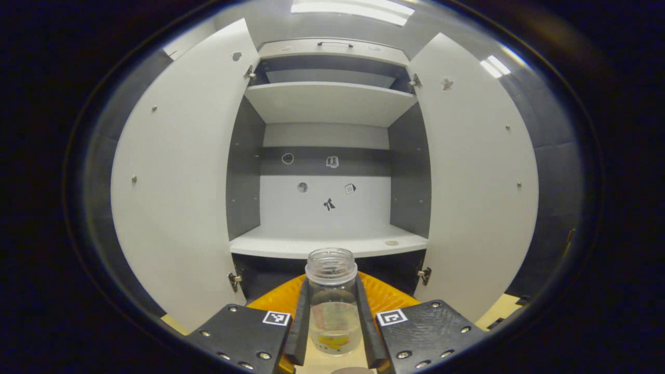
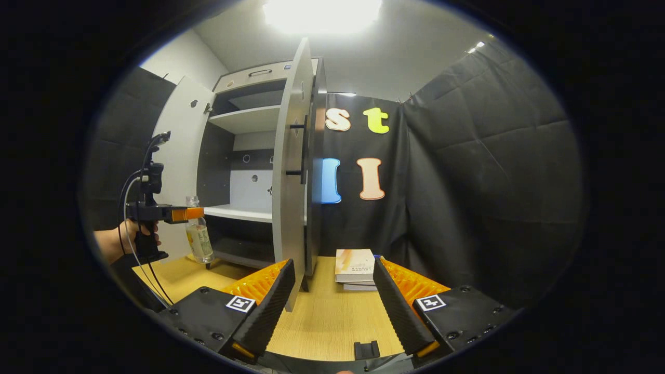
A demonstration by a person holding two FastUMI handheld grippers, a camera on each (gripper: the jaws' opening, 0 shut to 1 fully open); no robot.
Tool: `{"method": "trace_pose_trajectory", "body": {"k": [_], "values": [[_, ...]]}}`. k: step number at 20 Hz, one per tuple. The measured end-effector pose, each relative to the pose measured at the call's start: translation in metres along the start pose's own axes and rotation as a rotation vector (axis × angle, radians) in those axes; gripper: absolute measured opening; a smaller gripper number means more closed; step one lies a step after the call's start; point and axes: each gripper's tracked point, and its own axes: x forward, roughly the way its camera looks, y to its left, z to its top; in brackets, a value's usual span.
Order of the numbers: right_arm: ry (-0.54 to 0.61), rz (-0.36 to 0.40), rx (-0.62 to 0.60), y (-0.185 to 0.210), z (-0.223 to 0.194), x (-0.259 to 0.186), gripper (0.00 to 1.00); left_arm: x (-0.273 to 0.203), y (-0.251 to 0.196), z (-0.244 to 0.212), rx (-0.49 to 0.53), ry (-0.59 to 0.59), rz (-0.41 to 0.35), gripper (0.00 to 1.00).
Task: Grasp the bottle in the cabinet with the left hand and place it on the coaster, then close the right door with the right hand and the left door with the left hand.
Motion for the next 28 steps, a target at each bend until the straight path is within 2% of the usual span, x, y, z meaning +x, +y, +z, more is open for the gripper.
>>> {"method": "trace_pose_trajectory", "body": {"k": [5, 6, 7, 9, 10, 11, 12, 14, 15, 19, 20, 21, 22, 23, 24, 25, 26, 27, 28], "values": [[0.014, 0.013, -0.004, 0.007, -0.007, -0.001, 0.96, -0.002, -0.004, -0.028, -0.021, 0.023, -0.01, 0.47], [0.017, 0.014, -0.008, 0.008, -0.007, -0.002, 0.92, -0.003, -0.006, -0.036, -0.024, 0.03, -0.015, 0.47], [0.022, 0.015, -0.01, 0.009, -0.009, -0.002, 0.96, -0.004, -0.008, -0.042, -0.028, 0.036, -0.02, 0.45], [0.032, 0.016, -0.013, 0.009, -0.012, -0.003, 0.97, -0.005, -0.011, -0.056, -0.036, 0.049, -0.028, 0.43], [0.036, 0.016, -0.017, 0.01, -0.013, -0.003, 0.92, -0.005, -0.012, -0.064, -0.039, 0.053, -0.031, 0.45], [0.038, 0.015, -0.023, 0.009, -0.014, -0.003, 0.92, -0.006, -0.013, -0.071, -0.041, 0.059, -0.031, 0.45], [0.041, 0.013, -0.028, 0.009, -0.015, -0.003, 0.97, -0.005, -0.014, -0.079, -0.041, 0.067, -0.032, 0.45], [0.048, 0.011, -0.028, 0.008, -0.016, -0.004, 0.97, -0.004, -0.017, -0.093, -0.041, 0.084, -0.036, 0.45], [0.051, 0.01, -0.029, 0.009, -0.017, -0.005, 0.92, -0.004, -0.019, -0.1, -0.041, 0.093, -0.038, 0.45], [0.063, 0.009, -0.048, 0.009, -0.021, -0.002, 0.92, -0.002, -0.026, -0.126, -0.043, 0.12, -0.046, 0.46], [0.071, 0.009, -0.045, 0.009, -0.022, -0.001, 0.97, -0.002, -0.027, -0.132, -0.042, 0.13, -0.045, 0.44], [0.082, 0.015, -0.038, 0.01, -0.026, 0.0, 0.92, -0.002, -0.028, -0.139, -0.04, 0.139, -0.046, 0.45], [0.088, 0.02, -0.035, 0.013, -0.026, 0.0, 0.96, -0.003, -0.028, -0.145, -0.041, 0.147, -0.047, 0.44], [0.087, 0.02, -0.038, 0.012, -0.024, 0.001, 0.96, -0.003, -0.029, -0.149, -0.044, 0.152, -0.048, 0.46], [0.082, 0.018, -0.044, 0.012, -0.023, 0.001, 0.92, -0.004, -0.029, -0.156, -0.05, 0.158, -0.048, 0.46], [0.08, 0.018, -0.048, 0.012, -0.022, 0.001, 0.96, -0.004, -0.029, -0.16, -0.055, 0.164, -0.047, 0.46], [0.082, 0.018, -0.049, 0.012, -0.023, 0.001, 0.96, -0.006, -0.03, -0.167, -0.06, 0.172, -0.046, 0.46], [0.087, 0.02, -0.049, 0.013, -0.025, 0.002, 0.92, -0.007, -0.03, -0.173, -0.059, 0.179, -0.045, 0.47], [0.094, 0.022, -0.045, 0.013, -0.027, 0.002, 0.97, -0.008, -0.03, -0.178, -0.051, 0.184, -0.039, 0.47]]}}
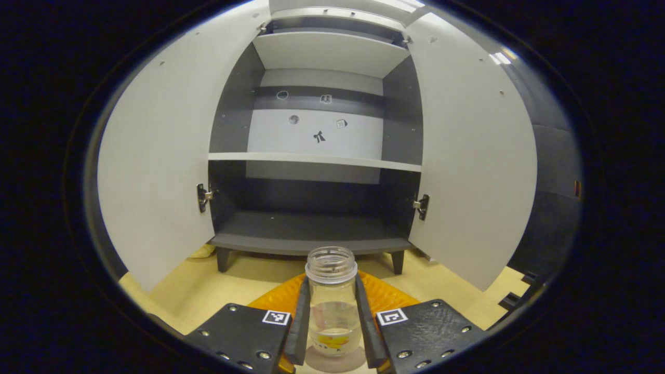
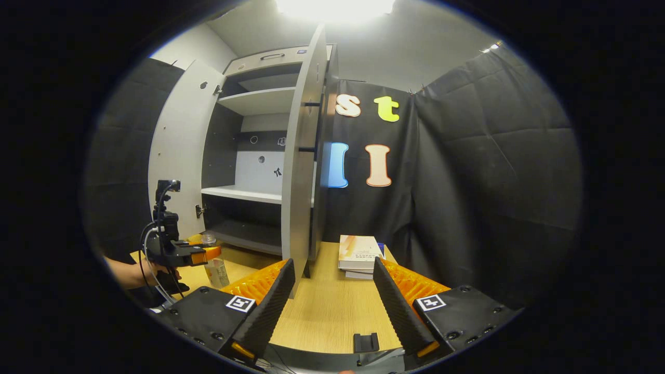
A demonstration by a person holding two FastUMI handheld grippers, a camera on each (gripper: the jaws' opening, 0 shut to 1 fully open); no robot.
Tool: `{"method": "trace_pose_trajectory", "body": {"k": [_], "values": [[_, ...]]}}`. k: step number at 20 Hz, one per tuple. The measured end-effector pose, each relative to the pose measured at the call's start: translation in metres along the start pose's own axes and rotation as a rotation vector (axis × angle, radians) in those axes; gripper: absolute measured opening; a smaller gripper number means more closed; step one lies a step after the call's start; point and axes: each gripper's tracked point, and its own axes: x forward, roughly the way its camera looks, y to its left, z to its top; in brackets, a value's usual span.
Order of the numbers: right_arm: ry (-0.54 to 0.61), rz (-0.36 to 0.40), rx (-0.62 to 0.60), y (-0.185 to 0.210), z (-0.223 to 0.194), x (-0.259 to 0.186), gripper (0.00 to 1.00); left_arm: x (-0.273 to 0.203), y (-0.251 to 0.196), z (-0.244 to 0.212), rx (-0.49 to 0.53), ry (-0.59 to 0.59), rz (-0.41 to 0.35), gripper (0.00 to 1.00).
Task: Grasp the bottle in the cabinet with the left hand and place it on the coaster, then close the right door with the right hand and the left door with the left hand.
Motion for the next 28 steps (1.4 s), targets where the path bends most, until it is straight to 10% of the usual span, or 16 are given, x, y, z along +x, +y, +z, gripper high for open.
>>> {"method": "trace_pose_trajectory", "body": {"k": [13, 19, 28], "values": [[0.006, 0.009, 0.038, 0.004, -0.001, 0.004, 0.96, -0.012, 0.004, -0.031, -0.006, 0.02, 0.065, 0.47], [-0.021, 0.028, 0.062, 0.007, 0.008, 0.006, 0.97, -0.019, 0.002, -0.021, 0.015, 0.008, 0.081, 0.73], [-0.119, 0.059, 0.092, 0.0, 0.052, 0.011, 0.97, -0.061, -0.02, 0.041, 0.026, -0.066, 0.057, 0.73]]}}
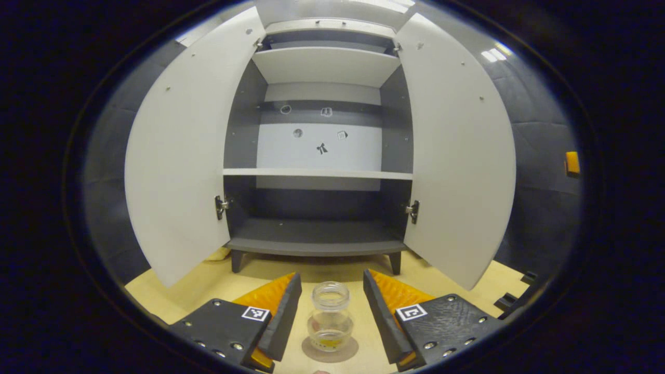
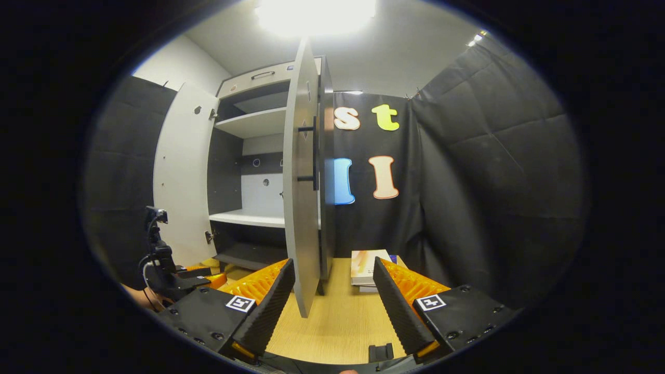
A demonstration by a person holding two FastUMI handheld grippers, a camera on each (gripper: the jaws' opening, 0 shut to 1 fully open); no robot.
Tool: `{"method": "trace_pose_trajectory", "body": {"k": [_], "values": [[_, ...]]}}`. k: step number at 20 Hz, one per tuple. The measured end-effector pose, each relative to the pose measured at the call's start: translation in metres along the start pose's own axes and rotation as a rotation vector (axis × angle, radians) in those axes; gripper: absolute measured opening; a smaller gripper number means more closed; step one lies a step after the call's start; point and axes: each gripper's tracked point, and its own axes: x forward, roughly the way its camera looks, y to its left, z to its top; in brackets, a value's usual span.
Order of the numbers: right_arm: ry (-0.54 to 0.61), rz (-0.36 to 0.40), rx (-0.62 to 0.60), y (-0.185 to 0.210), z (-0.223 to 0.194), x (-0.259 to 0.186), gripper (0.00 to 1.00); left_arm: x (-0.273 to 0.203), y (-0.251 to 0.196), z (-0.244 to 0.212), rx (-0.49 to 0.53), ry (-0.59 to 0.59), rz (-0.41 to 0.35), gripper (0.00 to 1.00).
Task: Grasp the bottle in the cabinet with the left hand and place it on the coaster, then close the right door with the right hand and the left door with the left hand.
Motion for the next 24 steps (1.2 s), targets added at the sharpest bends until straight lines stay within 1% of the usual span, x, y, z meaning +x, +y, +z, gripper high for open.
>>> {"method": "trace_pose_trajectory", "body": {"k": [4, 7, 11, 14, 16, 17, 18, 19, 22, 23, 24], "values": [[-0.05, 0.015, -0.003, -0.01, 0.026, 0.009, 0.96, -0.029, 0.009, 0.044, -0.004, -0.047, 0.032, 0.73], [-0.075, 0.013, 0.006, -0.02, 0.046, 0.019, 0.96, -0.051, 0.028, 0.074, -0.006, -0.075, 0.088, 0.73], [-0.087, 0.014, 0.032, -0.027, 0.065, 0.034, 0.96, -0.077, 0.056, 0.099, -0.013, -0.096, 0.14, 0.73], [-0.103, 0.002, 0.022, -0.028, 0.081, 0.049, 0.96, -0.095, 0.082, 0.111, -0.022, -0.114, 0.185, 0.72], [-0.117, -0.021, 0.006, -0.03, 0.091, 0.062, 0.96, -0.105, 0.1, 0.119, -0.014, -0.138, 0.216, 0.73], [-0.118, -0.034, 0.005, -0.031, 0.094, 0.067, 0.92, -0.109, 0.11, 0.123, -0.005, -0.146, 0.233, 0.73], [-0.12, -0.043, 0.008, -0.031, 0.098, 0.073, 0.92, -0.114, 0.119, 0.126, 0.004, -0.153, 0.247, 0.73], [-0.124, -0.056, 0.012, -0.032, 0.104, 0.078, 0.96, -0.119, 0.128, 0.13, 0.008, -0.165, 0.257, 0.73], [-0.126, -0.105, 0.013, -0.037, 0.115, 0.092, 0.96, -0.133, 0.156, 0.132, -0.014, -0.166, 0.287, 0.73], [-0.13, -0.123, 0.013, -0.038, 0.12, 0.097, 0.92, -0.136, 0.165, 0.133, -0.025, -0.173, 0.299, 0.74], [-0.135, -0.141, 0.014, -0.039, 0.124, 0.102, 0.92, -0.141, 0.177, 0.134, -0.034, -0.176, 0.313, 0.73]]}}
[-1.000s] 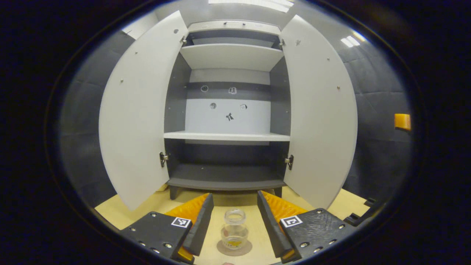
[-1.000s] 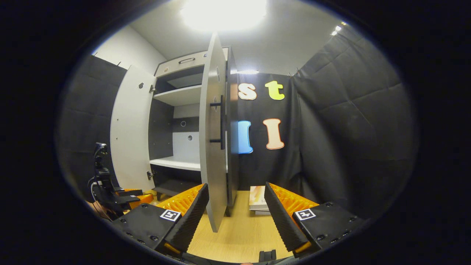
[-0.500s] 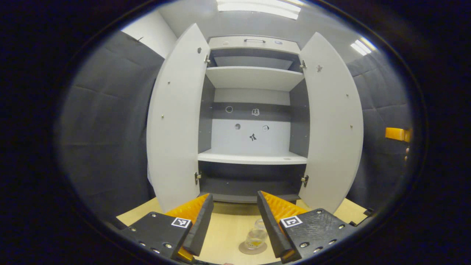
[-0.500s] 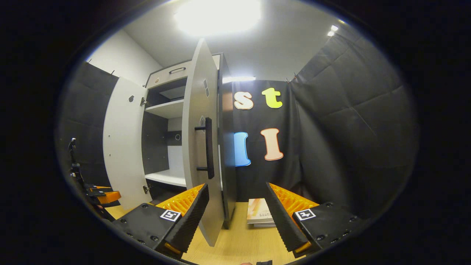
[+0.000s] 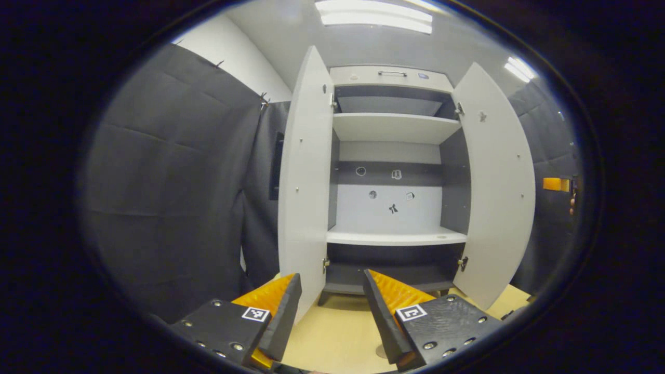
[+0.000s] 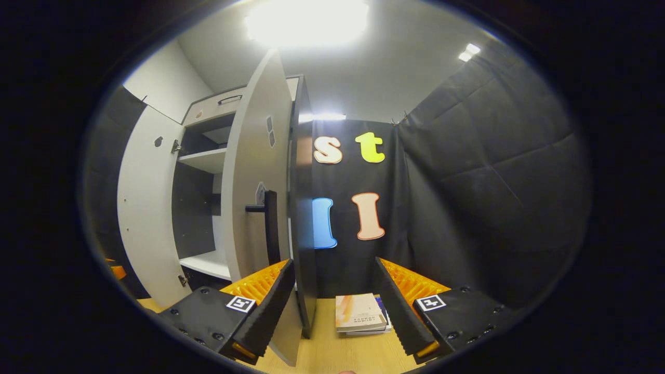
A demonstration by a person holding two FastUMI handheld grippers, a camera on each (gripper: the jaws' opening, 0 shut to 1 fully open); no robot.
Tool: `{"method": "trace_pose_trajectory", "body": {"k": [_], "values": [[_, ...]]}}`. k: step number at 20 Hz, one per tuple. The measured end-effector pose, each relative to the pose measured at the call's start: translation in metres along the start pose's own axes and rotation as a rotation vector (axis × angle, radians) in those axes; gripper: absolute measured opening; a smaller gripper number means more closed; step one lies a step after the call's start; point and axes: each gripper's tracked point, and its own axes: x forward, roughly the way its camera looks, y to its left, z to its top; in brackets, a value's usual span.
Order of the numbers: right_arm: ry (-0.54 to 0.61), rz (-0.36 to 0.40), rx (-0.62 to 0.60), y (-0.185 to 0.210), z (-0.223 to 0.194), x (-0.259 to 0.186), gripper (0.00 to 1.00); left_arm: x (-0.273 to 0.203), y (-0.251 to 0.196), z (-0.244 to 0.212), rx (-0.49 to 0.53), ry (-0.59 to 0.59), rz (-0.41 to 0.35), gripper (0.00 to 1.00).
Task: Grasp the bottle in the cabinet with the left hand and place it on the coaster, then close the right door with the right hand and the left door with the left hand.
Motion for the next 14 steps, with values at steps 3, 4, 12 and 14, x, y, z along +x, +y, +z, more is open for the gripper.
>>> {"method": "trace_pose_trajectory", "body": {"k": [3, 4, 12, 14], "values": [[-0.006, -0.047, -0.011, 0.004, 0.004, 0.013, 0.96, -0.004, 0.036, 0.005, -0.011, -0.003, 0.033, 0.73], [-0.005, -0.06, -0.018, 0.006, 0.005, 0.016, 0.96, -0.003, 0.049, 0.006, -0.009, -0.002, 0.047, 0.73], [-0.01, -0.144, -0.052, 0.013, 0.01, 0.025, 0.96, 0.001, 0.121, 0.01, 0.01, 0.008, 0.112, 0.73], [-0.007, -0.155, -0.065, 0.014, 0.011, 0.026, 0.96, 0.005, 0.132, 0.009, 0.01, 0.01, 0.115, 0.73]]}}
